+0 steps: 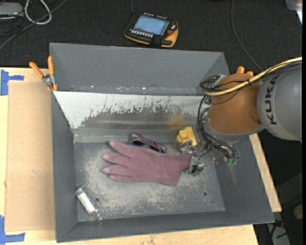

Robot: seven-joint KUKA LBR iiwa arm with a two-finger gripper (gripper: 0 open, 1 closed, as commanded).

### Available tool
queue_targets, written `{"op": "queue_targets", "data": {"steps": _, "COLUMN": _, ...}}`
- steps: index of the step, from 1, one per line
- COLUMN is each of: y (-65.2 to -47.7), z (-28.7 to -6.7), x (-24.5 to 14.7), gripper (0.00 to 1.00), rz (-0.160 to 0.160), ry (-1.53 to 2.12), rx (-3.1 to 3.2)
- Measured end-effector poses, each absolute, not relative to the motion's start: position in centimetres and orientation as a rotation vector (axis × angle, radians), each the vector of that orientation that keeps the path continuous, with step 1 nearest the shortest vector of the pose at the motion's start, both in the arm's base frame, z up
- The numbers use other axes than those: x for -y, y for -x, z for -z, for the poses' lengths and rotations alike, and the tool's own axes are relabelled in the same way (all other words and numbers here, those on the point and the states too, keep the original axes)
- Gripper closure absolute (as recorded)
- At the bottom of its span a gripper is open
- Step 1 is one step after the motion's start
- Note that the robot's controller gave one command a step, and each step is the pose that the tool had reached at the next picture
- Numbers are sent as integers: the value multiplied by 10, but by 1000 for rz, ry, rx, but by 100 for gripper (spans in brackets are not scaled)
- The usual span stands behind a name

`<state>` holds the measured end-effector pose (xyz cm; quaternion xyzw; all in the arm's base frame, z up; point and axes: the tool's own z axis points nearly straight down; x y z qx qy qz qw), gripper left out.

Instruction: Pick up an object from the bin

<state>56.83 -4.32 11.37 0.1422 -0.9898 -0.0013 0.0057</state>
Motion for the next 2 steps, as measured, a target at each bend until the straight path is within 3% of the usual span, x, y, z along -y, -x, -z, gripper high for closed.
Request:
{"op": "queue_targets", "data": {"steps": 1, "y": -568, "z": -114, "x": 43, "gripper": 100, "rz": 4, "ry": -444, "rx": 3099}}
{"op": "queue_targets", "data": {"steps": 2, "y": -570, "z": -216, "x": 40, "gripper": 100, "rz": 7, "ry": -475, "rx": 3091}}
